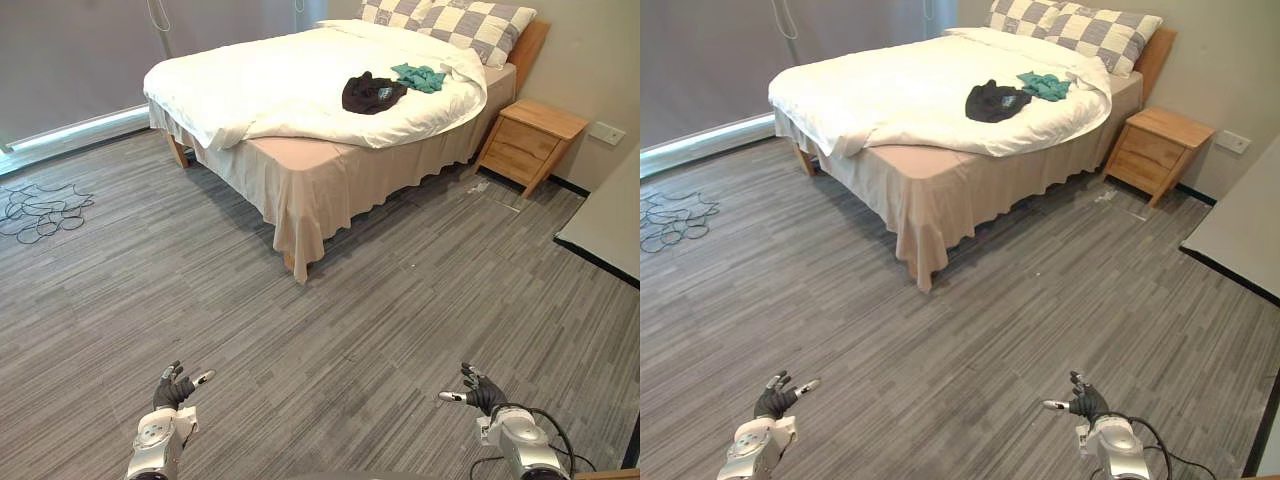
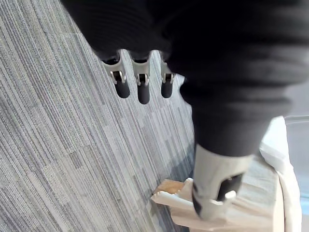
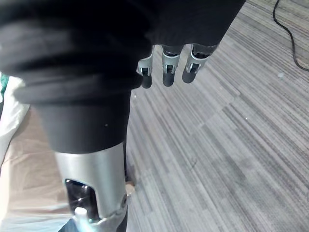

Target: Tidy the bed and pick cloth on bed and put in laundry

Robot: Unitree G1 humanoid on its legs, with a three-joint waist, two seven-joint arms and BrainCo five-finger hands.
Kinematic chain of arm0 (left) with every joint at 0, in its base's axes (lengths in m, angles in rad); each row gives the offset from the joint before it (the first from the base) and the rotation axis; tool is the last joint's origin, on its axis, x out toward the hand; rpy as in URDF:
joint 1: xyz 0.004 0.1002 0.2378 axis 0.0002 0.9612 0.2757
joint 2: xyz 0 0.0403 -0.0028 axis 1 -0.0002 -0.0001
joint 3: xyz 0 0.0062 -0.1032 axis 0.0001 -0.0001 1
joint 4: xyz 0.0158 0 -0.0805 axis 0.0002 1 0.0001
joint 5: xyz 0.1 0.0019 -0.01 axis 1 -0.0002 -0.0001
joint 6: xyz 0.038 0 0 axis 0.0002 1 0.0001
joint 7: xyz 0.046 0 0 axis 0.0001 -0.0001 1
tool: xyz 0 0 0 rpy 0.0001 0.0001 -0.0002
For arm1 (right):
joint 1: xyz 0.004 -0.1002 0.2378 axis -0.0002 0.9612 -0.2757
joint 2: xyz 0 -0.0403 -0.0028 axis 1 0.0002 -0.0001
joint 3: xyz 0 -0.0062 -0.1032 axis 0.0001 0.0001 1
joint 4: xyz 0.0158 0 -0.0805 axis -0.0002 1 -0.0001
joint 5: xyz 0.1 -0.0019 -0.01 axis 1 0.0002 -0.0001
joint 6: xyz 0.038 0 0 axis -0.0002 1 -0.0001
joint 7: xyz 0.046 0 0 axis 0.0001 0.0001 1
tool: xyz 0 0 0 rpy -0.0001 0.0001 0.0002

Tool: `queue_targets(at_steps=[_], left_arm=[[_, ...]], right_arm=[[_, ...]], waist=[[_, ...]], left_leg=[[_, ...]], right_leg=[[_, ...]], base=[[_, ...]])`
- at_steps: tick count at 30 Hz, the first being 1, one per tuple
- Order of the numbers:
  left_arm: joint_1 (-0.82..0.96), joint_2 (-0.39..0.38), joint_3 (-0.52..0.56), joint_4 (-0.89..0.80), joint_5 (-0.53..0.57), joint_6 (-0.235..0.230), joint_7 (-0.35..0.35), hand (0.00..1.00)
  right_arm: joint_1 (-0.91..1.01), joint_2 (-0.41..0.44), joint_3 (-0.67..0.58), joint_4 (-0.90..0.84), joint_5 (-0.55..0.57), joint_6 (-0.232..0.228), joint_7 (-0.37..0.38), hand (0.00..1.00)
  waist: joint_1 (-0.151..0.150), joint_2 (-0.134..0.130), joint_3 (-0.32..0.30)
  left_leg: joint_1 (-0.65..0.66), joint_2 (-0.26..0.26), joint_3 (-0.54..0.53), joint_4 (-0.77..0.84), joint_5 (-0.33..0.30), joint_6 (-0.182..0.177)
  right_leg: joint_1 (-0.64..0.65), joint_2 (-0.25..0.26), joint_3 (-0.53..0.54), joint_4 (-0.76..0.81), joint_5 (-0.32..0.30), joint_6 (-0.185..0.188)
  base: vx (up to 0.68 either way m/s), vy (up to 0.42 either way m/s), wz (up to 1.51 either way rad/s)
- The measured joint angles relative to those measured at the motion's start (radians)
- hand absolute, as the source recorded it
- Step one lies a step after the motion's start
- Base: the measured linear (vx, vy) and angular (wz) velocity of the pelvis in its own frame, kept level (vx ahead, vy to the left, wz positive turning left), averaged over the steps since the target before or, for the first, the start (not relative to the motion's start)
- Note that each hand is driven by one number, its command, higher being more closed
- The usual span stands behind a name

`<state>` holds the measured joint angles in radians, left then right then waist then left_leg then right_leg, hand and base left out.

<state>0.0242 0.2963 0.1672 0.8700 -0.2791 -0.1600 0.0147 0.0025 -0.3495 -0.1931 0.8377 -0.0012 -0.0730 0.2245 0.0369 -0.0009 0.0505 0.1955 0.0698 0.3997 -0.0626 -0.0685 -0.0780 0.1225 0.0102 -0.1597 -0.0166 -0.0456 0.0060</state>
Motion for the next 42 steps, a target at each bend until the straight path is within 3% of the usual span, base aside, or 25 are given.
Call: queue_targets(at_steps=[13, 21, 42], left_arm=[[0.021, -0.048, 0.0, -0.014, -0.058, -0.013, -0.002, 0.0], [0.043, -0.072, 0.002, -0.014, -0.079, -0.024, -0.043, 0.0], [0.052, -0.087, 0.011, -0.014, -0.098, -0.031, -0.082, 0.0]], right_arm=[[0.02, -0.004, 0.0, 0.001, 0.001, 0.0, 0.0, 0.0], [0.039, -0.004, 0.0, 0.001, 0.003, 0.0, 0.021, 0.0], [0.044, 0.007, 0.0, 0.003, 0.003, -0.032, 0.031, 0.0]], waist=[[-0.005, 0.007, -0.009], [-0.018, 0.009, -0.022], [-0.028, 0.018, -0.013]], left_leg=[[-0.003, 0.0, 0.0, 0.007, 0.0, 0.0], [-0.002, 0.0, 0.0, -0.003, 0.002, 0.002], [-0.001, 0.0, 0.001, -0.003, 0.003, 0.003]], right_leg=[[-0.001, -0.001, -0.004, 0.0, 0.0, 0.0], [-0.006, 0.004, -0.005, -0.013, 0.004, -0.006], [0.001, 0.007, 0.004, -0.021, 0.011, -0.016]], base=[[-0.03, -0.038, 0.0], [0.0, -0.006, 0.0], [-0.02, -0.034, -0.01]])
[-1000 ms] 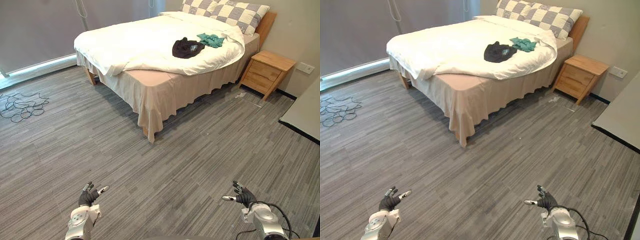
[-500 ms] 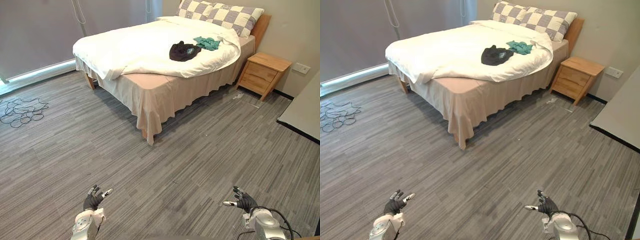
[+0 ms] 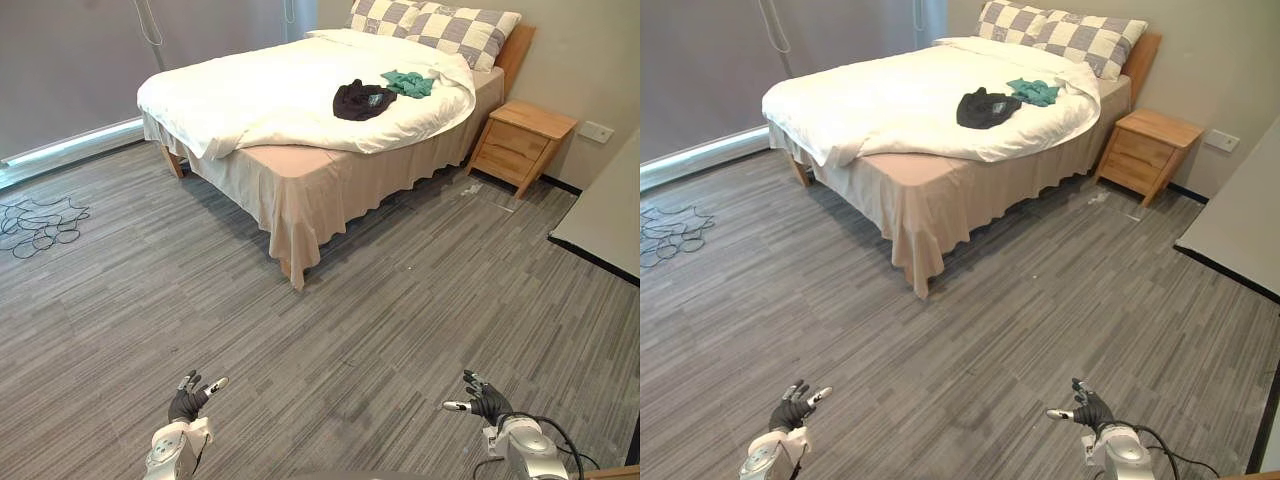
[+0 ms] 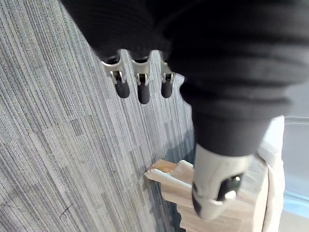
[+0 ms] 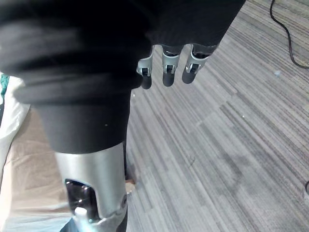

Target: Tidy the bed and pick cloth on bed and put in laundry

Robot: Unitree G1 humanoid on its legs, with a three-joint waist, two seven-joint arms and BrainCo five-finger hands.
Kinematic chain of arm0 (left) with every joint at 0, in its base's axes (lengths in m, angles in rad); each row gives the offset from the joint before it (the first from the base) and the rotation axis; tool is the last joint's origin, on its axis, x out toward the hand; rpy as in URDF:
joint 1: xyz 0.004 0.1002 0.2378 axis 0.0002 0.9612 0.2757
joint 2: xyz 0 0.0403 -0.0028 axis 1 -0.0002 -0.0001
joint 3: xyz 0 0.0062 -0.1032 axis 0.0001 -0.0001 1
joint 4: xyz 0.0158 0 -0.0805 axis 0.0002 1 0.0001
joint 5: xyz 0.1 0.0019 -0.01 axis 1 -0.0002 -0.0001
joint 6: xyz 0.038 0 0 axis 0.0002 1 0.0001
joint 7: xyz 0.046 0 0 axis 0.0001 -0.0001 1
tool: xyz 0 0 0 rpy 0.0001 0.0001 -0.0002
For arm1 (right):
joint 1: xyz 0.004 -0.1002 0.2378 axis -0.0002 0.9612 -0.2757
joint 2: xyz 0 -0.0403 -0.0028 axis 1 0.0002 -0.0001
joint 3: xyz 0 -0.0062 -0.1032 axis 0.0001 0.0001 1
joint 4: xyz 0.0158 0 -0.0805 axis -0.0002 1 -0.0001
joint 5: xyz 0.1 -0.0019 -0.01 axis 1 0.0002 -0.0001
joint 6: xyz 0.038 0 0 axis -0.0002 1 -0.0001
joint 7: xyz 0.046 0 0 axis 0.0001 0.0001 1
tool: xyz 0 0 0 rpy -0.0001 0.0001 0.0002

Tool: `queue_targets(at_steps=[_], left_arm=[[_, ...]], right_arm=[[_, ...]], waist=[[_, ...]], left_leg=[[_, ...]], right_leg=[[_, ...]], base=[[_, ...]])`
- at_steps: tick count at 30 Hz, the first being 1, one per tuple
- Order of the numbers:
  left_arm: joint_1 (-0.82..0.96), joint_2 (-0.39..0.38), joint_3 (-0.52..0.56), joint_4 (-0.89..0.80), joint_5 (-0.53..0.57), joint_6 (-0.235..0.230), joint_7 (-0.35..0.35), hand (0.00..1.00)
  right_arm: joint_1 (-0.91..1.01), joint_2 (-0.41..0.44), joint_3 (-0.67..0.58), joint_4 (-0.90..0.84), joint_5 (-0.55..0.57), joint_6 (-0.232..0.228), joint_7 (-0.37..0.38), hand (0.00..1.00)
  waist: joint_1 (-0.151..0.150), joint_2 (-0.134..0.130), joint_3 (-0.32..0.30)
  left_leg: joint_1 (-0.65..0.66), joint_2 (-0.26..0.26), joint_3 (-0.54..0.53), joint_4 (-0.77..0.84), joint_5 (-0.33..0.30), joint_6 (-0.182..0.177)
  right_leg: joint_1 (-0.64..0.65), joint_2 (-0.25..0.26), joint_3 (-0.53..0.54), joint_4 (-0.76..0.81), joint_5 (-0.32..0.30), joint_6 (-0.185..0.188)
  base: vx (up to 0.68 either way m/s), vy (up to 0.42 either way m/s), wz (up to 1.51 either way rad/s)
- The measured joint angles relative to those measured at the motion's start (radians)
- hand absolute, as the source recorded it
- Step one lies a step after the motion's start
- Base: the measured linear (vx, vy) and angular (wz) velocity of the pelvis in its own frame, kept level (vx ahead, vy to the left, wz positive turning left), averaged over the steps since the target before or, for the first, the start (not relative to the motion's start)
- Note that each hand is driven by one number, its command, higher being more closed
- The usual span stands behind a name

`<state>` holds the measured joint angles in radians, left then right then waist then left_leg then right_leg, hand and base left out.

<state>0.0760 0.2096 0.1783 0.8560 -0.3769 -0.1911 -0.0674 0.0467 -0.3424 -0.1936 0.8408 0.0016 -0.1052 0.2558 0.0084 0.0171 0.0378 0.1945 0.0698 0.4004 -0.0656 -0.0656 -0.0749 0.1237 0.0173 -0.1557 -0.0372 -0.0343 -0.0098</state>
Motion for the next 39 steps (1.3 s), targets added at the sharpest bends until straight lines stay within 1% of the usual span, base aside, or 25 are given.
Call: queue_targets(at_steps=[4, 6, 7, 8, 11, 13, 15, 16, 18, 19, 20, 21, 22, 23, 24, 25, 26, 27, 28, 29, 31, 33, 36, 37, 39], left_arm=[[0.018, -0.001, 0.0, 0.0, 0.002, -0.002, -0.002, 0.0], [0.017, 0.0, -0.001, 0.0, 0.007, -0.002, -0.002, 0.0], [0.014, 0.003, -0.004, 0.0, 0.012, -0.002, -0.002, 0.0], [0.014, 0.003, -0.006, 0.0, 0.012, -0.002, -0.002, 0.0], [0.016, 0.045, -0.025, 0.003, 0.014, -0.002, -0.002, 0.0], [0.02, 0.078, -0.019, 0.003, 0.021, -0.007, -0.003, 0.0], [0.02, 0.1, -0.016, 0.004, 0.023, -0.011, -0.006, 0.0], [0.02, 0.104, -0.016, 0.004, 0.024, -0.011, -0.008, 0.0], [0.016, 0.106, -0.019, 0.004, 0.044, -0.01, -0.018, 0.0], [0.015, 0.105, -0.02, 0.004, 0.046, -0.01, -0.022, 0.0], [0.016, 0.099, -0.02, 0.004, 0.06, -0.01, -0.024, 0.0], [0.017, 0.096, -0.02, 0.004, 0.063, -0.01, -0.025, 0.0], [0.017, 0.08, -0.018, 0.004, 0.068, -0.012, -0.023, 0.0], [0.017, 0.071, -0.018, 0.004, 0.071, -0.014, -0.023, 0.0], [0.017, 0.049, -0.017, 0.003, 0.072, -0.022, -0.022, 0.0], [0.023, 0.012, 0.001, -0.001, 0.072, -0.034, -0.021, 0.0], [0.007, -0.006, 0.013, 0.0, 0.071, -0.04, -0.021, 0.0], [0.0, -0.025, 0.021, -0.002, 0.072, -0.046, -0.023, 0.0], [0.007, -0.039, 0.019, -0.005, 0.071, -0.051, -0.026, 0.0], [0.017, -0.046, 0.019, -0.012, 0.072, -0.057, -0.031, 0.0], [0.025, -0.04, 0.019, -0.029, 0.065, -0.064, -0.048, 0.0], [0.031, -0.044, 0.019, -0.061, 0.054, -0.065, -0.048, 0.0], [0.034, -0.056, 0.019, -0.11, 0.039, -0.071, -0.044, 0.0], [0.035, -0.059, 0.02, -0.119, 0.039, -0.073, -0.044, 0.0], [0.035, -0.074, 0.02, -0.136, 0.039, -0.074, -0.044, 0.0]], right_arm=[[0.003, 0.0, -0.001, 0.0, -0.001, -0.002, 0.001, 0.0], [0.002, 0.0, -0.001, 0.001, -0.001, -0.005, 0.001, 0.0], [0.0, 0.0, -0.001, 0.002, 0.0, -0.005, -0.001, 0.0], [0.0, 0.0, -0.002, 0.003, 0.0, -0.005, -0.001, 0.0], [-0.01, 0.015, -0.001, 0.046, 0.0, -0.006, -0.002, 0.0], [0.007, 0.024, -0.001, 0.071, -0.001, -0.008, 0.001, 0.0], [0.005, 0.024, -0.003, 0.078, 0.001, -0.01, 0.001, 0.0], [0.006, 0.024, -0.003, 0.076, 0.004, -0.011, 0.002, 0.0], [0.011, 0.028, -0.003, 0.049, 0.044, -0.001, 0.003, 0.0], [0.016, 0.031, -0.003, 0.032, 0.047, 0.002, 0.002, 0.0], [0.036, 0.042, -0.01, -0.006, 0.049, 0.007, 0.0, 0.0], [0.047, 0.049, -0.016, -0.019, 0.049, 0.007, -0.001, 0.0], [0.057, 0.053, -0.032, -0.038, 0.049, 0.008, -0.002, 0.0], [0.06, 0.053, -0.039, -0.046, 0.05, 0.008, -0.003, 0.0], [0.064, 0.053, -0.042, -0.068, 0.059, 0.01, -0.008, 0.0], [0.071, 0.052, -0.043, -0.114, 0.079, 0.011, -0.012, 0.0], [0.065, 0.054, -0.047, -0.111, 0.084, 0.013, -0.013, 0.0], [0.052, 0.058, -0.049, -0.112, 0.085, 0.013, -0.011, 0.0], [0.043, 0.057, -0.049, -0.126, 0.086, 0.009, -0.011, 0.0], [0.038, 0.057, -0.049, -0.126, 0.086, 0.001, -0.011, 0.0], [0.04, 0.072, -0.048, -0.113, 0.083, -0.009, -0.014, 0.0], [0.037, 0.076, -0.047, -0.116, 0.079, -0.01, -0.019, 0.0], [0.026, 0.075, -0.037, -0.153, 0.078, -0.012, -0.028, 0.0], [0.026, 0.076, -0.034, -0.167, 0.079, -0.012, -0.03, 0.0], [0.061, 0.076, -0.025, -0.226, 0.08, -0.009, -0.04, 0.0]], waist=[[-0.002, -0.005, 0.005], [-0.002, -0.009, 0.019], [-0.004, -0.021, 0.045], [-0.005, -0.02, 0.048], [-0.008, -0.033, 0.098], [-0.011, -0.035, 0.106], [-0.015, -0.043, 0.115], [-0.019, -0.042, 0.115], [-0.027, -0.049, 0.122], [-0.028, -0.056, 0.128], [-0.032, -0.08, 0.133], [-0.032, -0.091, 0.132], [-0.034, -0.087, 0.133], [-0.037, -0.075, 0.129], [-0.052, -0.037, 0.103], [-0.06, -0.001, 0.068], [-0.058, 0.001, 0.079], [-0.046, 0.017, 0.081], [-0.031, 0.029, 0.09], [-0.03, 0.034, 0.097], [-0.014, 0.033, 0.106], [0.001, 0.026, 0.11], [0.017, 0.024, 0.111], [0.018, 0.023, 0.113], [0.026, 0.01, 0.121]], left_leg=[[0.0, -0.001, 0.0, -0.001, -0.001, 0.002], [-0.001, -0.003, -0.001, 0.002, -0.006, 0.009], [-0.001, -0.015, -0.006, 0.019, -0.018, 0.023], [0.0, -0.017, -0.007, 0.02, -0.021, 0.026], [0.04, -0.03, 0.002, 0.037, -0.035, 0.042], [0.06, -0.026, -0.003, 0.04, -0.047, 0.043], [0.069, -0.011, -0.004, 0.06, -0.077, 0.035], [0.069, 0.003, -0.004, 0.07, -0.091, 0.034], [0.084, 0.032, 0.001, 0.088, -0.122, 0.004], [0.094, 0.033, 0.003, 0.089, -0.129, -0.005], [0.126, 0.029, 0.013, 0.098, -0.155, -0.036], [0.143, 0.028, 0.014, 0.111, -0.176, -0.049], [0.175, 0.041, 0.015, 0.131, -0.213, -0.066], [0.18, 0.054, 0.015, 0.137, -0.225, -0.068], [0.177, 0.092, 0.018, 0.139, -0.259, -0.032], [0.174, 0.114, 0.008, 0.192, -0.265, 0.111], [0.115, 0.153, 0.006, 0.387, -0.236, 0.076], [0.006, 0.219, -0.034, 0.64, -0.142, 0.05], [-0.082, 0.259, -0.092, 0.831, 0.002, 0.05], [-0.14, 0.273, -0.129, 0.94, 0.013, 0.016], [-0.314, 0.262, -0.159, 1.092, -0.072, -0.029], [-0.359, 0.246, -0.086, 0.982, -0.105, -0.013], [-0.405, 0.21, 0.035, 0.642, -0.095, 0.011], [-0.406, 0.2, 0.047, 0.557, -0.075, 0.021], [-0.406, 0.154, 0.058, 0.291, 0.066, 0.038]], right_leg=[[-0.004, -0.001, 0.002, 0.01, -0.006, -0.001], [-0.04, -0.009, 0.004, 0.089, -0.048, 0.002], [-0.107, -0.039, 0.003, 0.254, -0.12, 0.037], [-0.119, -0.044, 0.002, 0.282, -0.126, 0.047], [-0.24, -0.097, -0.004, 0.597, -0.136, 0.098], [-0.269, -0.115, -0.019, 0.618, -0.178, 0.108], [-0.286, -0.115, -0.027, 0.541, -0.18, 0.101], [-0.298, -0.105, -0.031, 0.482, -0.163, 0.088], [-0.337, -0.092, -0.051, 0.279, -0.023, 0.075], [-0.34, -0.094, -0.052, 0.235, 0.015, 0.079], [-0.348, -0.112, -0.053, 0.184, 0.07, 0.086], [-0.349, -0.125, -0.055, 0.179, 0.074, 0.083], [-0.355, -0.129, -0.071, 0.225, 0.136, 0.033], [-0.366, -0.123, -0.085, 0.256, 0.144, 0.021], [-0.41, -0.101, -0.12, 0.333, 0.105, -0.01], [-0.423, -0.072, -0.143, 0.393, 0.018, -0.055], [-0.413, -0.055, -0.136, 0.406, -0.016, -0.07], [-0.372, -0.026, -0.126, 0.375, -0.03, -0.077], [-0.317, 0.002, -0.099, 0.334, -0.04, -0.091], [-0.282, 0.019, -0.086, 0.309, -0.047, -0.1], [-0.14, 0.037, -0.04, 0.224, -0.053, -0.11], [-0.05, 0.036, -0.005, 0.166, -0.057, -0.104], [0.046, 0.029, 0.037, 0.113, -0.08, -0.067], [0.062, 0.028, 0.04, 0.106, -0.088, -0.054], [0.135, 0.007, 0.059, 0.103, -0.168, -0.03]], base=[[0.0, 0.0, 0.0], [-0.01, 0.002, 0.03], [-0.02, 0.012, 0.07], [-0.02, 0.024, 0.05], [-0.02, 0.072, -0.02], [0.03, 0.06, 0.03], [0.06, 0.01, -0.06], [0.1, -0.048, -0.08], [0.18, -0.097, -0.09], [0.24, -0.172, -0.08], [0.22, -0.189, -0.04], [0.31, -0.245, -0.09], [0.3, -0.217, -0.07], [0.41, -0.283, -0.07], [0.48, -0.257, 0.05], [0.52, -0.265, -0.1], [0.53, -0.286, -0.36], [0.54, -0.279, -0.64], [0.53, -0.239, -0.62], [0.57, -0.134, -0.56], [0.67, -0.115, -0.63], [0.57, -0.102, -0.65], [0.48, -0.02, -0.56], [0.48, 0.097, -0.55], [0.58, 0.218, -0.54]])
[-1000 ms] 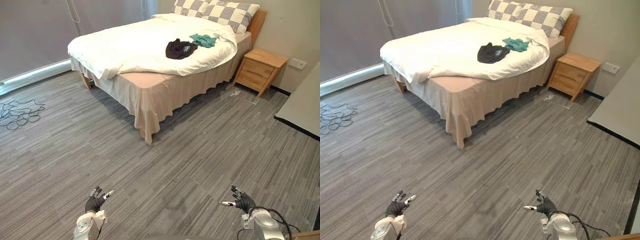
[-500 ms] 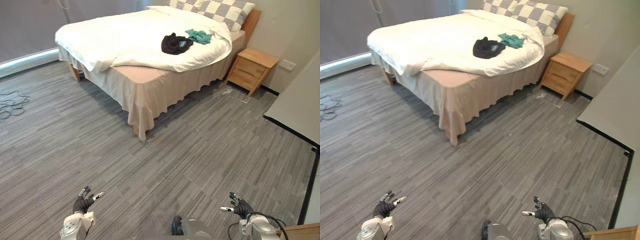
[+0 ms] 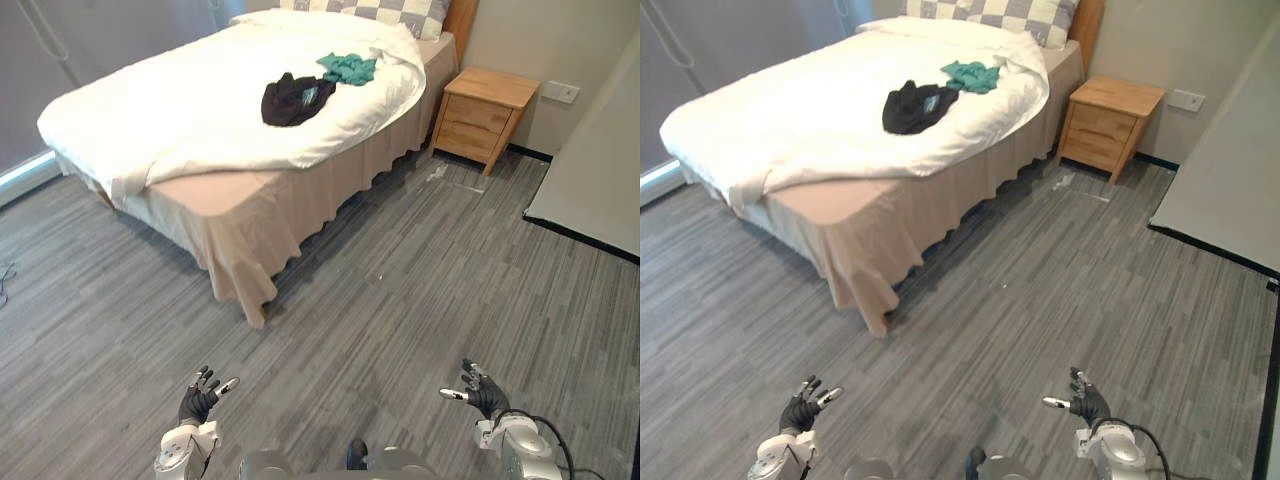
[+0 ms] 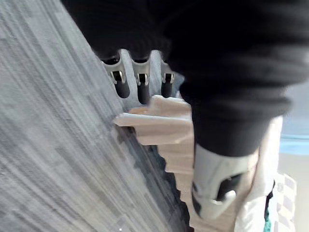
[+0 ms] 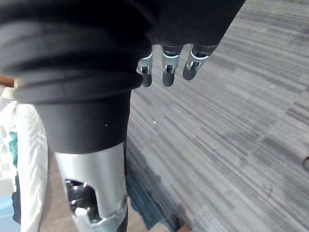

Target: Tidy the bed and pick cloth on bed and put in laundry

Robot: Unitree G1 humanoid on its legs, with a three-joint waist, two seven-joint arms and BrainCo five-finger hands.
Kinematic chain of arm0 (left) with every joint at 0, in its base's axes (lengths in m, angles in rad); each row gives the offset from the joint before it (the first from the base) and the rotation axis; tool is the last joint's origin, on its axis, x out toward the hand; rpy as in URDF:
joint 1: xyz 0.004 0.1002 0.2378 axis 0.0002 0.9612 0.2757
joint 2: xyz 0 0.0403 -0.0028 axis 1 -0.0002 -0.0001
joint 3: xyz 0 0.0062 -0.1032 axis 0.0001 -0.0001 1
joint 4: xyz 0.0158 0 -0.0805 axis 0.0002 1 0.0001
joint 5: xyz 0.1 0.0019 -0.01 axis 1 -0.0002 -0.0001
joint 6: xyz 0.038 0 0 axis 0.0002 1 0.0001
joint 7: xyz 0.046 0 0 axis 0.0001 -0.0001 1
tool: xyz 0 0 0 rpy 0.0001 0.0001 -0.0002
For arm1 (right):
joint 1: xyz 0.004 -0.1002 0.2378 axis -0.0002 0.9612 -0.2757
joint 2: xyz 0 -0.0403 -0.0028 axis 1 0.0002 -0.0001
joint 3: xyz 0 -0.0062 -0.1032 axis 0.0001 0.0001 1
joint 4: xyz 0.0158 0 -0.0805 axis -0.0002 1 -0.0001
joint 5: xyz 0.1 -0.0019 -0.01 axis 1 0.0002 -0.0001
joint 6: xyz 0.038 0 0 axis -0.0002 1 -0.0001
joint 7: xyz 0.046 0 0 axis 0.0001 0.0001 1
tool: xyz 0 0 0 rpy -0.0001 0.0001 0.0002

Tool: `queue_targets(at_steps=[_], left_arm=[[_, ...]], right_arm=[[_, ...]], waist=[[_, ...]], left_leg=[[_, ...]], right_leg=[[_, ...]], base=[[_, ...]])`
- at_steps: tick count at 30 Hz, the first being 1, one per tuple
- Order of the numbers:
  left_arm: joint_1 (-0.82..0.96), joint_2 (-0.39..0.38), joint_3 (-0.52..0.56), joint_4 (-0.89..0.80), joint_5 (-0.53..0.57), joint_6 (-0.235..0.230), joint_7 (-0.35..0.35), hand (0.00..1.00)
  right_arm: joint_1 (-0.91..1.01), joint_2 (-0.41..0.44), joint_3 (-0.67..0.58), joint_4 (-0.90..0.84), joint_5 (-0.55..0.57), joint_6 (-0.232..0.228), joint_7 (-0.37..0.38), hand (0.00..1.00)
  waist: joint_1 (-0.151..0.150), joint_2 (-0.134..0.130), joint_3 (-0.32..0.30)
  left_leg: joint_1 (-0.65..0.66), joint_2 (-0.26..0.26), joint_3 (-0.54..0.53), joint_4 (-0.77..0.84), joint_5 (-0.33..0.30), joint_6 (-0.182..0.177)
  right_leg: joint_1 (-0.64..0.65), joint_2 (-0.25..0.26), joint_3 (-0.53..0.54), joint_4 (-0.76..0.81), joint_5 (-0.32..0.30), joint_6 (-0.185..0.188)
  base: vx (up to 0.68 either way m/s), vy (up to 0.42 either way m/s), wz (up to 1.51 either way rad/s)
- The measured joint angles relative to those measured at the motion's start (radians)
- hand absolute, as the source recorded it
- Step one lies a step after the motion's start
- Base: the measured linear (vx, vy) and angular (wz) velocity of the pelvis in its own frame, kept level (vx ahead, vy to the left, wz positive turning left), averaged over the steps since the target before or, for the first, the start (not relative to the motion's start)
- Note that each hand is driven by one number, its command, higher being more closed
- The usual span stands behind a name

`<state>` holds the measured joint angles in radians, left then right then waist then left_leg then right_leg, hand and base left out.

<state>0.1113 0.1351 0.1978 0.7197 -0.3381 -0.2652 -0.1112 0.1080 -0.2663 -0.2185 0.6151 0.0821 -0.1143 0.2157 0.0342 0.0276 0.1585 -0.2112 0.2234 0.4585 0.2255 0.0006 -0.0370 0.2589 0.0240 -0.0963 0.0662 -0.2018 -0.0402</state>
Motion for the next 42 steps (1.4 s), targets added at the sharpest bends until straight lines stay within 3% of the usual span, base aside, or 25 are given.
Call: queue_targets(at_steps=[1, 2, 3, 4, 5, 6, 7, 8, 9, 11, 12, 14, 16, 18, 19, 20, 23, 26, 30, 32, 33, 35, 36, 39, 42], left_arm=[[0.001, -0.002, 0.0, 0.0, 0.0, 0.0, 0.0, 0.0], [0.005, -0.006, 0.0, 0.0, 0.0, 0.001, 0.0, 0.0], [0.004, 0.003, 0.002, -0.003, -0.003, 0.002, 0.001, 0.0], [0.003, 0.013, 0.002, -0.004, -0.012, 0.006, 0.008, 0.0], [0.002, 0.006, -0.009, 0.001, -0.021, 0.009, 0.02, 0.0], [0.002, 0.006, -0.021, 0.006, -0.021, 0.009, 0.024, 0.0], [0.003, 0.008, -0.026, 0.027, -0.021, 0.009, 0.027, 0.0], [0.002, 0.01, -0.027, 0.035, -0.022, 0.008, 0.031, 0.0], [0.002, 0.021, -0.044, 0.059, -0.038, 0.007, 0.046, 0.0], [0.003, 0.041, -0.048, 0.069, -0.059, 0.006, 0.047, 0.0], [-0.008, 0.057, -0.036, 0.06, -0.067, 0.003, 0.047, 0.0], [-0.018, 0.06, -0.02, 0.038, -0.079, 0.003, 0.047, 0.0], [-0.021, 0.055, 0.002, 0.008, -0.097, 0.008, 0.046, 0.0], [-0.012, 0.046, 0.023, 0.005, -0.099, 0.008, 0.048, 0.0], [0.004, 0.05, 0.03, 0.001, -0.101, 0.008, 0.048, 0.0], [0.011, 0.047, 0.032, 0.001, -0.102, 0.008, 0.046, 0.0], [0.032, 0.011, 0.067, -0.001, -0.132, 0.008, 0.048, 0.0], [0.039, 0.01, 0.108, -0.001, -0.184, 0.008, 0.06, 0.0], [0.048, 0.018, 0.137, -0.006, -0.22, 0.008, 0.06, 0.0], [0.07, 0.018, 0.152, -0.042, -0.237, 0.003, 0.043, 0.0], [0.086, 0.018, 0.171, -0.087, -0.256, -0.011, 0.034, 0.0], [0.1, 0.027, 0.25, -0.215, -0.313, -0.056, 0.018, 0.0], [0.098, 0.058, 0.298, -0.336, -0.341, -0.103, 0.017, 0.0], [0.096, 0.173, 0.383, -0.529, -0.337, -0.184, 0.004, 0.0], [0.08, 0.322, 0.433, -0.677, -0.283, -0.211, -0.009, 0.0]], right_arm=[[0.01, 0.0, 0.0, -0.009, 0.002, 0.002, -0.001, 0.0], [0.042, -0.001, 0.0, -0.013, 0.008, 0.003, -0.001, 0.0], [0.059, 0.015, -0.004, 0.003, 0.008, 0.005, 0.0, 0.0], [0.065, 0.032, -0.002, 0.014, 0.008, 0.006, 0.006, 0.0], [0.059, 0.026, -0.001, 0.051, 0.008, 0.0, 0.019, 0.0], [0.046, 0.022, -0.002, 0.085, 0.007, -0.003, 0.024, 0.0], [0.023, 0.022, -0.009, 0.15, 0.006, -0.004, 0.023, 0.0], [0.019, 0.022, -0.01, 0.168, 0.005, -0.004, 0.022, 0.0], [0.015, 0.018, -0.01, 0.199, 0.004, -0.006, 0.021, 0.0], [0.014, 0.014, -0.01, 0.203, 0.004, -0.021, 0.017, 0.0], [0.013, 0.013, -0.012, 0.189, 0.005, -0.031, 0.009, 0.0], [0.019, 0.013, -0.018, 0.154, 0.011, -0.032, 0.002, 0.0], [0.058, 0.013, -0.027, 0.06, 0.06, -0.031, 0.008, 0.0], [0.075, 0.017, -0.028, 0.027, 0.073, -0.033, 0.027, 0.0], [0.082, 0.034, -0.027, 0.025, 0.071, -0.041, 0.05, 0.0], [0.089, 0.037, -0.024, 0.026, 0.07, -0.044, 0.06, 0.0], [0.067, 0.028, -0.021, 0.029, 0.053, -0.066, 0.098, 0.0], [0.031, 0.026, -0.016, 0.032, 0.04, -0.066, 0.101, 0.0], [0.035, 0.024, -0.016, 0.072, 0.025, -0.051, 0.096, 0.0], [0.039, 0.016, -0.019, 0.07, 0.025, -0.038, 0.091, 0.0], [0.042, 0.013, -0.038, 0.068, 0.026, -0.028, 0.086, 0.0], [0.059, 0.014, -0.054, 0.058, 0.028, -0.004, 0.07, 0.0], [0.072, 0.018, -0.055, 0.038, 0.027, 0.011, 0.055, 0.0], [0.088, 0.036, -0.059, 0.034, 0.027, 0.019, 0.026, 0.0], [0.118, 0.035, -0.066, 0.034, 0.028, 0.019, 0.019, 0.0]], waist=[[0.0, -0.001, 0.001], [-0.002, 0.004, -0.003], [0.0, -0.035, -0.012], [-0.001, -0.057, -0.029], [-0.006, -0.084, -0.053], [-0.009, -0.086, -0.053], [-0.013, -0.089, -0.048], [-0.019, -0.087, -0.044], [-0.034, -0.079, -0.037], [-0.038, -0.054, -0.028], [-0.046, -0.048, -0.026], [-0.05, -0.043, -0.022], [-0.052, -0.046, -0.02], [-0.049, -0.057, -0.018], [-0.049, -0.085, -0.02], [-0.048, -0.09, -0.022], [-0.025, -0.01, -0.021], [-0.015, -0.017, -0.015], [0.024, -0.033, -0.019], [0.024, -0.022, -0.027], [0.026, -0.014, -0.03], [0.027, -0.002, -0.042], [0.028, -0.011, -0.043], [0.03, -0.032, -0.048], [0.03, -0.038, -0.073]], left_leg=[[-0.002, -0.004, 0.001, -0.016, 0.013, 0.004], [-0.01, -0.004, 0.005, -0.042, 0.039, 0.02], [-0.016, -0.026, 0.012, -0.001, 0.093, 0.059], [-0.025, -0.06, 0.032, 0.011, 0.051, 0.049], [-0.035, -0.088, 0.022, 0.034, 0.011, 0.09], [-0.023, -0.103, 0.021, 0.035, -0.007, 0.103], [0.031, -0.134, 0.006, 0.015, -0.048, 0.103], [0.057, -0.146, -0.005, 0.004, -0.059, 0.105], [0.127, -0.169, -0.04, -0.006, -0.092, 0.104], [0.218, -0.171, -0.09, -0.019, -0.128, 0.099], [0.263, -0.17, -0.147, -0.048, -0.138, 0.094], [0.289, -0.166, -0.205, -0.068, -0.15, 0.084], [0.31, -0.16, -0.319, -0.062, -0.206, 0.058], [0.321, -0.159, -0.383, -0.03, -0.251, 0.031], [0.319, -0.165, -0.43, 0.024, -0.294, -0.009], [0.318, -0.16, -0.446, 0.047, -0.315, -0.027], [0.324, -0.06, -0.427, 0.03, -0.304, -0.071], [0.337, -0.05, -0.404, 0.029, -0.243, -0.075], [0.261, -0.015, -0.334, 0.286, -0.196, -0.05], [0.245, 0.013, -0.238, 0.272, -0.222, -0.031], [0.246, 0.021, -0.156, 0.204, -0.201, -0.014], [0.266, 0.009, -0.068, 0.106, -0.185, -0.033], [0.286, -0.014, -0.055, 0.05, -0.175, -0.048], [0.306, -0.04, -0.058, -0.004, -0.169, -0.059], [0.334, -0.062, -0.053, -0.051, -0.164, -0.066]], right_leg=[[0.017, -0.004, 0.001, 0.002, -0.021, 0.0], [0.063, -0.01, 0.003, 0.018, -0.084, 0.007], [0.078, -0.048, 0.009, 0.052, -0.14, 0.025], [0.069, -0.084, 0.011, 0.077, -0.151, 0.041], [0.007, -0.118, 0.011, 0.187, -0.138, 0.079], [-0.033, -0.131, 0.011, 0.284, -0.12, 0.112], [-0.132, -0.161, 0.004, 0.545, -0.028, 0.186], [-0.168, -0.173, 0.003, 0.635, 0.014, 0.19], [-0.209, -0.175, 0.011, 0.753, -0.031, 0.165], [-0.258, -0.137, 0.015, 0.725, -0.085, 0.14], [-0.309, -0.102, 0.013, 0.622, -0.104, 0.119], [-0.353, -0.075, 0.018, 0.503, -0.099, 0.108], [-0.416, -0.058, 0.073, 0.262, 0.006, 0.107], [-0.436, -0.063, 0.133, 0.142, 0.088, 0.11], [-0.432, -0.08, 0.163, 0.103, 0.178, 0.137], [-0.424, -0.078, 0.158, 0.115, 0.253, 0.144], [-0.406, -0.022, 0.05, 0.16, 0.196, 0.078], [-0.36, -0.024, 0.009, 0.151, 0.164, 0.039], [-0.192, -0.059, -0.096, 0.063, 0.121, 0.034], [-0.164, -0.066, -0.133, 0.035, 0.12, 0.033], [-0.157, -0.075, -0.16, 0.032, 0.118, 0.037], [-0.151, -0.094, -0.192, 0.038, 0.106, 0.055], [-0.156, -0.109, -0.211, 0.05, 0.093, 0.064], [-0.147, -0.124, -0.222, 0.057, 0.087, 0.07], [-0.132, -0.136, -0.217, 0.049, 0.088, 0.071]], base=[[0.55, 0.317, -0.33], [0.47, 0.3, -0.15], [0.39, 0.26, -0.05], [0.57, 0.282, 0.08], [0.58, 0.273, 0.18], [0.72, 0.337, 0.25], [0.47, 0.248, 0.28], [0.57, 0.284, 0.65], [0.65, 0.242, 0.88], [0.62, 0.151, 1.02], [0.45, -0.001, 1.16], [0.43, -0.055, 1.22], [0.4, -0.145, 1.36], [0.46, -0.266, 1.17], [0.51, -0.334, 1.22], [0.53, -0.364, 1.07], [0.48, -0.288, 0.77], [0.29, -0.183, 0.5], [0.21, -0.093, 0.68], [0.14, 0.002, 0.7], [0.14, 0.097, 0.68], [0.13, 0.141, 0.71], [0.1, 0.143, 0.69], [0.07, 0.12, 0.4], [0.07, 0.091, 0.12]])
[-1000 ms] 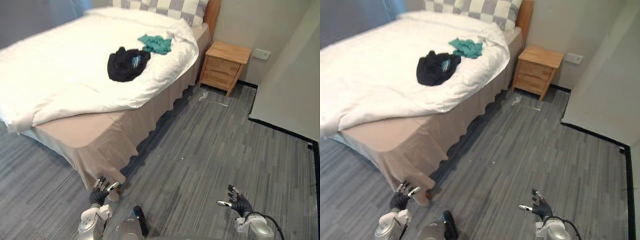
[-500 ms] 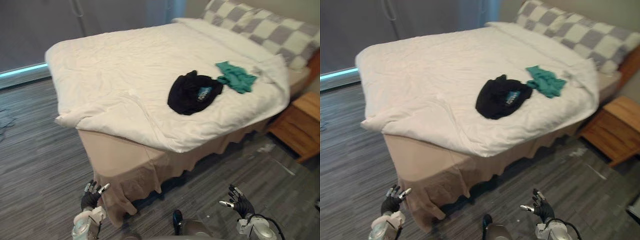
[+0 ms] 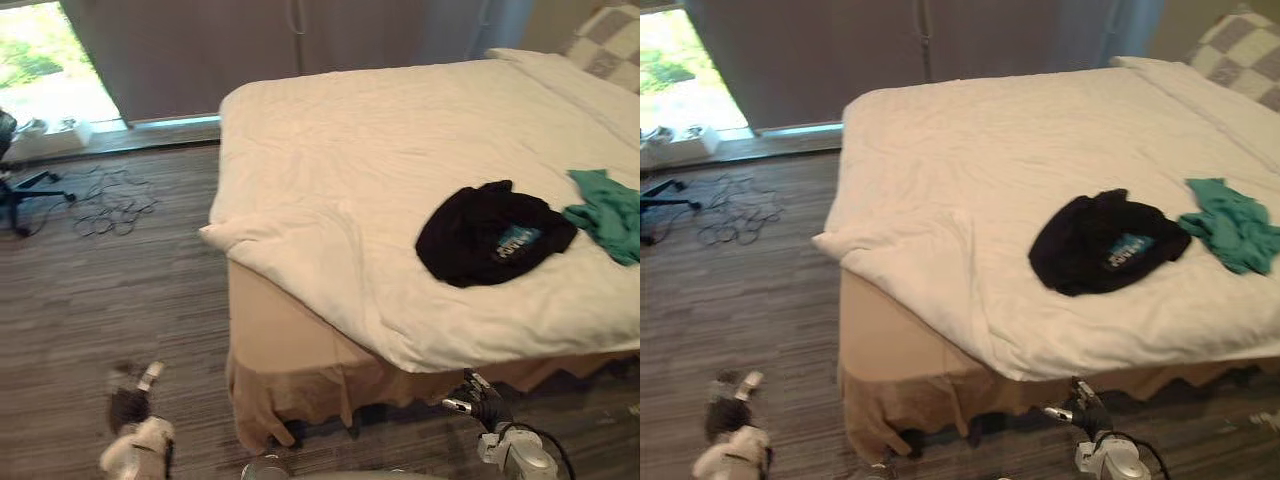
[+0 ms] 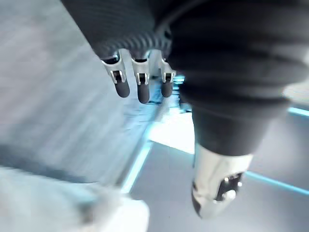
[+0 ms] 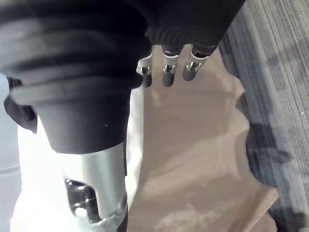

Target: Tidy the bed and pick cloth on bed and put in laundry

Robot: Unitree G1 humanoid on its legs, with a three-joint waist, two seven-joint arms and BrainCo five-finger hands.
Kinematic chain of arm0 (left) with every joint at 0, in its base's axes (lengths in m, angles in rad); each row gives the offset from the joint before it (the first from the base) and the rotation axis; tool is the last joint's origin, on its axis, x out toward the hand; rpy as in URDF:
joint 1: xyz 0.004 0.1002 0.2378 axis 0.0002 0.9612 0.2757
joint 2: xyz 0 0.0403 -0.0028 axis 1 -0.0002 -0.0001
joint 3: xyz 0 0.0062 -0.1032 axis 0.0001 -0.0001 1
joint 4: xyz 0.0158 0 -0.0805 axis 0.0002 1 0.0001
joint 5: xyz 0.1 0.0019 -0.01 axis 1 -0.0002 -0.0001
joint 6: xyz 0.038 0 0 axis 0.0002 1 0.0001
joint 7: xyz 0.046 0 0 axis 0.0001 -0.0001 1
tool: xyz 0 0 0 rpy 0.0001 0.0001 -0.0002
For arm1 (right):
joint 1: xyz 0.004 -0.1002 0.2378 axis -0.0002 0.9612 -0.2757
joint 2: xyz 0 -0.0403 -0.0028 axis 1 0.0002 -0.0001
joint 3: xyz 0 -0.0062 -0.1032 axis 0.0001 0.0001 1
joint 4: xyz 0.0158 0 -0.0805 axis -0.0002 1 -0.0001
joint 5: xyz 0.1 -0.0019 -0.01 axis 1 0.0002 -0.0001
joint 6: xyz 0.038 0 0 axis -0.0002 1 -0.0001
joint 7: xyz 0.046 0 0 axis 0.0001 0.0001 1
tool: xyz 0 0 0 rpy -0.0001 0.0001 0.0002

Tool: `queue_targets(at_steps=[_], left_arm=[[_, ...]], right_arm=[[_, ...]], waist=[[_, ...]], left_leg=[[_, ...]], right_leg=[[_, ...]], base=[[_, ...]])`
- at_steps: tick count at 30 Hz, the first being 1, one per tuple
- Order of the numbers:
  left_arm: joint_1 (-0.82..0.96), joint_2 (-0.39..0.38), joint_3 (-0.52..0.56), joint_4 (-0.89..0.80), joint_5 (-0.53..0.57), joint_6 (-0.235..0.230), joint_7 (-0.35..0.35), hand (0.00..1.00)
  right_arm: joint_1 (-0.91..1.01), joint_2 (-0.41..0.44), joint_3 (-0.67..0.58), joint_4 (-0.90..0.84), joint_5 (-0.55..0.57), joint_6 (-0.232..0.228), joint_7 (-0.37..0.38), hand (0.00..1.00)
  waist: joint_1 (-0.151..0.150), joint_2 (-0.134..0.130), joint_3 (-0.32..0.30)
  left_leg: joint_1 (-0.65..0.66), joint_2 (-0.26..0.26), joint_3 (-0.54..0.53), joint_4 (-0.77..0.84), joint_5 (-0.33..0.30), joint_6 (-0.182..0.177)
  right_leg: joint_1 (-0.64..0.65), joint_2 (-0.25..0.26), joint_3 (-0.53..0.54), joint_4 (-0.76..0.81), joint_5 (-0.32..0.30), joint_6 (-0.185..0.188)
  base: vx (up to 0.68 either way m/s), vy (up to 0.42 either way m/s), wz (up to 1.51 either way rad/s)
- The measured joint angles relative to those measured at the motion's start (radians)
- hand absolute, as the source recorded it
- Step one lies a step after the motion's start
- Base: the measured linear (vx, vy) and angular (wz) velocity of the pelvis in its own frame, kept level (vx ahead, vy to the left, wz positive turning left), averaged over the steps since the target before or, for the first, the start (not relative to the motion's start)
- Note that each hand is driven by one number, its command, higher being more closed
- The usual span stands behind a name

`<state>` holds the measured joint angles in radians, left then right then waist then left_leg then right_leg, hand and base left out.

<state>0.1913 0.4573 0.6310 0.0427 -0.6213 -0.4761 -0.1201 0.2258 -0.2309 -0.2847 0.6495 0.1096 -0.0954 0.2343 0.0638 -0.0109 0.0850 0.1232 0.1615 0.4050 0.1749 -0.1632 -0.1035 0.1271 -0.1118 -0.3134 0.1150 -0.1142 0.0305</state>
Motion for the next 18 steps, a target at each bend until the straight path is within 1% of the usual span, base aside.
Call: queue_targets(at_steps=[1, 2, 3, 4, 5, 6, 7, 8, 9, 10, 11, 13, 14, 15, 16, 17, 18], left_arm=[[-0.011, 0.031, 0.0, -0.022, 0.021, 0.0, -0.005, 0.0], [-0.033, 0.078, -0.004, -0.042, 0.054, 0.001, -0.023, 0.0], [-0.055, 0.119, -0.018, -0.049, 0.069, 0.004, -0.043, 0.0], [-0.07, 0.139, -0.031, -0.052, 0.073, 0.005, -0.05, 0.0], [-0.092, 0.166, -0.052, -0.052, 0.084, 0.009, -0.066, 0.0], [-0.133, 0.196, -0.094, -0.051, 0.122, 0.015, -0.079, 0.0], [-0.186, 0.231, -0.16, -0.049, 0.169, 0.03, -0.08, 0.0], [-0.208, 0.244, -0.188, -0.046, 0.187, 0.037, -0.081, 0.0], [-0.256, 0.267, -0.251, -0.028, 0.216, 0.053, -0.081, 0.0], [-0.301, 0.274, -0.307, 0.004, 0.245, 0.077, -0.079, 0.0], [-0.32, 0.274, -0.332, 0.025, 0.262, 0.09, -0.078, 0.0], [-0.384, 0.274, -0.437, 0.117, 0.329, 0.127, -0.076, 0.0], [-0.401, 0.273, -0.466, 0.144, 0.355, 0.14, -0.073, 0.0], [-0.44, 0.272, -0.526, 0.198, 0.406, 0.164, -0.057, 0.0], [-0.455, 0.271, -0.55, 0.222, 0.425, 0.176, -0.053, 0.0], [-0.491, 0.26, -0.599, 0.27, 0.446, 0.199, -0.037, 0.0], [-0.541, 0.244, -0.644, 0.323, 0.471, 0.224, -0.02, 0.0]], right_arm=[[0.008, 0.0, 0.0, 0.0, 0.0, 0.0, 0.0, 0.0], [0.012, 0.0, 0.002, 0.0, 0.001, 0.0, 0.002, 0.0], [0.013, -0.001, 0.002, 0.0, 0.004, 0.001, 0.003, 0.0], [0.013, -0.002, 0.002, 0.0, 0.008, 0.002, 0.004, 0.0], [0.013, -0.004, 0.003, -0.001, 0.009, 0.008, 0.003, 0.0], [0.012, -0.006, 0.005, -0.003, 0.009, 0.017, 0.004, 0.0], [0.013, -0.007, 0.014, -0.004, 0.009, 0.029, 0.004, 0.0], [0.014, -0.007, 0.016, -0.004, 0.009, 0.033, 0.004, 0.0], [0.014, -0.007, 0.025, -0.004, 0.009, 0.038, 0.005, 0.0], [0.014, -0.008, 0.036, -0.004, 0.009, 0.039, 0.005, 0.0], [0.016, -0.007, 0.04, -0.004, 0.009, 0.039, 0.005, 0.0], [0.036, -0.006, 0.061, -0.004, 0.009, 0.043, 0.005, 0.0], [0.039, -0.005, 0.07, -0.004, 0.009, 0.047, 0.004, 0.0], [0.055, -0.005, 0.094, -0.004, 0.009, 0.049, 0.004, 0.0], [0.062, -0.005, 0.102, -0.004, 0.009, 0.049, 0.003, 0.0], [0.072, -0.005, 0.115, -0.005, 0.009, 0.049, 0.001, 0.0], [0.07, -0.005, 0.129, -0.005, 0.009, 0.05, -0.003, 0.0]], waist=[[-0.001, 0.001, -0.011], [-0.002, 0.006, -0.023], [-0.003, 0.002, -0.038], [-0.003, -0.001, -0.043], [-0.004, 0.007, -0.046], [-0.006, 0.007, -0.055], [-0.008, 0.011, -0.06], [-0.009, 0.013, -0.061], [-0.011, 0.015, -0.066], [-0.016, 0.019, -0.068], [-0.019, 0.026, -0.069], [-0.044, 0.045, -0.077], [-0.05, 0.048, -0.077], [-0.059, 0.048, -0.076], [-0.065, 0.047, -0.076], [-0.074, 0.043, -0.071], [-0.077, 0.036, -0.057]], left_leg=[[0.001, -0.002, 0.003, -0.013, 0.001, -0.001], [0.003, -0.006, 0.01, -0.029, 0.004, -0.007], [0.009, -0.008, 0.02, -0.041, 0.007, -0.011], [0.017, -0.009, 0.028, -0.05, 0.01, -0.015], [0.019, -0.008, 0.037, -0.06, 0.015, -0.017], [0.02, -0.008, 0.053, -0.072, 0.026, -0.019], [0.022, -0.005, 0.064, -0.084, 0.034, -0.02], [0.024, -0.004, 0.071, -0.091, 0.037, -0.022], [0.024, -0.001, 0.091, -0.102, 0.041, -0.027], [0.023, 0.003, 0.109, -0.108, 0.043, -0.029], [0.023, 0.005, 0.115, -0.111, 0.044, -0.029], [0.025, 0.011, 0.151, -0.137, 0.05, -0.035], [0.025, 0.013, 0.163, -0.141, 0.053, -0.037], [0.024, 0.019, 0.182, -0.146, 0.056, -0.041], [0.024, 0.022, 0.192, -0.147, 0.058, -0.043], [0.019, 0.027, 0.21, -0.147, 0.061, -0.045], [0.01, 0.031, 0.23, -0.147, 0.067, -0.045]], right_leg=[[-0.001, 0.0, 0.0, -0.003, 0.002, 0.001], [-0.002, 0.0, 0.002, -0.014, 0.006, 0.007], [-0.002, 0.002, 0.006, -0.027, 0.011, 0.009], [0.001, 0.004, 0.011, -0.035, 0.015, 0.009], [0.001, 0.008, 0.019, -0.044, 0.023, 0.006], [-0.001, 0.012, 0.029, -0.056, 0.033, 0.003], [-0.006, 0.019, 0.044, -0.067, 0.044, -0.001], [-0.009, 0.022, 0.051, -0.071, 0.047, -0.003], [-0.025, 0.027, 0.065, -0.072, 0.049, -0.003], [-0.032, 0.034, 0.078, -0.075, 0.054, -0.003], [-0.036, 0.037, 0.085, -0.078, 0.057, -0.002], [-0.057, 0.051, 0.111, -0.088, 0.073, -0.004], [-0.062, 0.055, 0.12, -0.089, 0.077, -0.005], [-0.07, 0.063, 0.136, -0.096, 0.085, -0.003], [-0.077, 0.067, 0.146, -0.096, 0.088, -0.004], [-0.092, 0.075, 0.163, -0.099, 0.098, -0.009], [-0.112, 0.08, 0.183, -0.099, 0.108, -0.01]], base=[[0.03, 0.047, 0.04], [0.03, 0.035, -0.04], [0.01, 0.016, -0.1], [0.01, -0.003, -0.19], [-0.05, -0.018, -0.26], [-0.07, -0.025, -0.29], [-0.1, -0.035, -0.25], [-0.08, -0.037, -0.31], [-0.12, -0.053, -0.35], [-0.11, -0.052, -0.35], [-0.12, -0.056, -0.3], [-0.11, -0.049, -0.35], [-0.12, -0.064, -0.42], [-0.12, -0.07, -0.38], [-0.11, -0.079, -0.46], [-0.11, -0.075, -0.5], [-0.15, -0.084, -0.45]])
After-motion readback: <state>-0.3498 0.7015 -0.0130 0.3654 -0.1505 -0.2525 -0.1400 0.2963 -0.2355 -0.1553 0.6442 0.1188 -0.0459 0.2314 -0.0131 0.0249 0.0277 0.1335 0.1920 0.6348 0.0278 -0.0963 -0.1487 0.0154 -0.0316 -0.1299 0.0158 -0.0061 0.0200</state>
